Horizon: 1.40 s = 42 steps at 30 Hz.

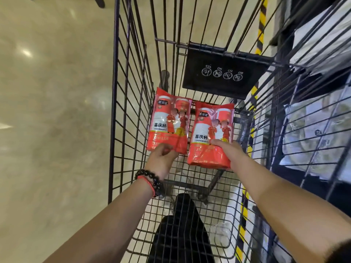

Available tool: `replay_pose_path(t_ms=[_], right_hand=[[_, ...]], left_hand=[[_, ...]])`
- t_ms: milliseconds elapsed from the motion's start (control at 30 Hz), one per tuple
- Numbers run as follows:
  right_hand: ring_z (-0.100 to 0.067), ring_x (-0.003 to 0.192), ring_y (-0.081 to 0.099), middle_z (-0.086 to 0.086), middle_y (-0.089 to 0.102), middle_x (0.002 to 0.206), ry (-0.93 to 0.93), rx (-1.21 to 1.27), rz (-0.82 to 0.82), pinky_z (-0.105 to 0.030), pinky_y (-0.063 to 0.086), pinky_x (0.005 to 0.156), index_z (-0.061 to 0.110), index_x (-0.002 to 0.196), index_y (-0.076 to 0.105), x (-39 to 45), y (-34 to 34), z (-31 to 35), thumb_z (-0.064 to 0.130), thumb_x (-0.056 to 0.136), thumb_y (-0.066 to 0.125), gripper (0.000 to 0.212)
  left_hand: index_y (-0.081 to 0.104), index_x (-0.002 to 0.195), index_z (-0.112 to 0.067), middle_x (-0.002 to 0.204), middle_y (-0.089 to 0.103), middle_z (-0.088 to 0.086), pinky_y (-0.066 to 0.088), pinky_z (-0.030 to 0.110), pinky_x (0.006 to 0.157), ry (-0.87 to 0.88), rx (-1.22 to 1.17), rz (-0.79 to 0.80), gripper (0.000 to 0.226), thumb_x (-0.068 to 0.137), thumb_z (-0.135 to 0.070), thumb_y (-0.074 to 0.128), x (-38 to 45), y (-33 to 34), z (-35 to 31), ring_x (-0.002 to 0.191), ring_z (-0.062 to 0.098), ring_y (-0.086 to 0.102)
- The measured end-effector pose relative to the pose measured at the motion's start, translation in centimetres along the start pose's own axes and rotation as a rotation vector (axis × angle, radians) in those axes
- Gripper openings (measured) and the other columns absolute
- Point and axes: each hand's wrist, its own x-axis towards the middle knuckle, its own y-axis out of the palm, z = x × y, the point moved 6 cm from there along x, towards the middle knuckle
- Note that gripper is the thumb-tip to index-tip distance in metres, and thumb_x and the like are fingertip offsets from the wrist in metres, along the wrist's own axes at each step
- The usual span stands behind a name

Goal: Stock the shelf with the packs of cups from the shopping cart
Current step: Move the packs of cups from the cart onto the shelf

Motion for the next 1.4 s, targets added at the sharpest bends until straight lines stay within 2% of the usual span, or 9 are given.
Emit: replay_pose_path(t_ms=[200, 367, 467, 567, 700, 867, 967, 1100, 1400], right_hand=[[-0.023, 0.081, 0.078, -0.003, 0.080, 0.093, -0.068, 0.054, 0.167, -0.035, 0.061, 0.061, 0.023, 0.120, 0.063, -7.5, 0.8, 0.4, 0.038, 0.053, 0.096, 0.076], [-0.025, 0.085, 0.078, -0.008, 0.079, 0.103, -0.179, 0.054, 0.292, -0.034, 0.060, 0.064, 0.019, 0.122, 0.066, -13.0, 2.2, 1.1, 0.047, 0.039, 0.100, 0.094], [-0.025, 0.086, 0.077, -0.007, 0.079, 0.102, -0.224, 0.035, 0.322, -0.032, 0.060, 0.065, 0.020, 0.116, 0.071, -15.1, 2.8, 1.2, 0.044, 0.044, 0.097, 0.080], [-0.026, 0.091, 0.077, -0.007, 0.079, 0.104, -0.222, -0.001, 0.336, -0.034, 0.060, 0.069, 0.020, 0.122, 0.067, -16.4, 3.1, 1.0, 0.052, 0.038, 0.099, 0.095], [-0.023, 0.094, 0.076, -0.004, 0.078, 0.107, -0.204, -0.056, 0.384, -0.035, 0.060, 0.071, 0.020, 0.129, 0.061, -17.9, 3.2, 0.7, 0.053, 0.049, 0.094, 0.092], [-0.035, 0.112, 0.061, -0.019, 0.066, 0.123, -0.150, 0.081, 0.420, -0.047, 0.046, 0.102, 0.007, 0.132, 0.057, -18.3, 2.7, 2.0, 0.058, 0.089, 0.055, 0.066], [-0.030, 0.103, 0.054, -0.018, 0.057, 0.115, -0.140, 0.170, 0.384, -0.042, 0.041, 0.090, 0.009, 0.133, 0.056, -18.1, 2.5, 3.3, 0.051, 0.102, 0.039, 0.055], [-0.023, 0.083, 0.058, -0.010, 0.061, 0.098, -0.143, 0.159, 0.319, -0.036, 0.046, 0.071, 0.013, 0.116, 0.061, -16.8, 3.0, 4.7, 0.035, 0.103, 0.049, 0.029], [-0.019, 0.073, 0.056, -0.002, 0.064, 0.079, -0.125, -0.250, 0.150, -0.032, 0.046, 0.067, 0.016, 0.084, 0.064, -8.5, 9.9, 6.6, 0.021, 0.091, 0.070, 0.011]], left_hand=[[0.047, 0.140, -0.020, 0.135, 0.057, 0.001, 0.044, 0.054, 0.105, -0.116, -0.083, 0.083, 0.069, 0.082, -0.048, 0.072, -2.5, 0.1, -2.1, 0.122, 0.025, 0.055], [0.031, 0.150, -0.026, 0.143, 0.053, 0.011, 0.044, 0.062, 0.104, -0.146, -0.245, 0.260, 0.131, 0.038, -0.067, 0.086, -5.8, 0.8, -3.8, 0.123, 0.036, 0.057], [0.039, 0.144, -0.024, 0.131, 0.063, 0.013, 0.048, 0.061, 0.099, -0.093, -0.313, 0.289, 0.120, 0.040, -0.053, 0.092, -6.7, 0.9, -3.9, 0.114, 0.037, 0.064], [0.047, 0.137, -0.023, 0.125, 0.067, 0.012, 0.051, 0.059, 0.096, -0.111, -0.395, 0.279, 0.103, 0.047, -0.040, 0.094, -7.3, 0.9, -3.0, 0.109, 0.035, 0.068], [0.061, 0.113, -0.025, 0.109, 0.074, 0.008, 0.060, 0.042, 0.079, -0.071, -0.392, 0.211, 0.050, 0.069, -0.028, 0.086, -8.0, 0.1, -2.4, 0.090, 0.026, 0.075], [0.061, 0.119, -0.017, 0.112, 0.074, 0.012, 0.057, 0.051, 0.086, 0.013, -0.431, 0.179, 0.072, 0.056, -0.037, 0.088, -10.2, -2.3, -3.3, 0.097, 0.035, 0.072], [0.060, 0.124, -0.014, 0.113, 0.074, 0.012, 0.055, 0.056, 0.091, 0.071, -0.422, 0.133, 0.077, 0.054, -0.037, 0.082, -11.7, -4.7, -4.8, 0.101, 0.036, 0.071], [0.062, 0.123, -0.008, 0.111, 0.074, 0.016, 0.057, 0.048, 0.085, 0.206, -0.406, 0.067, 0.075, 0.055, -0.035, 0.081, -13.4, -8.8, -7.3, 0.098, 0.036, 0.071], [0.068, 0.117, -0.018, 0.108, 0.075, 0.013, 0.058, 0.036, 0.068, 0.290, -0.444, -0.041, 0.062, 0.060, -0.038, 0.080, -13.3, -16.3, -8.0, 0.089, 0.028, 0.074]])
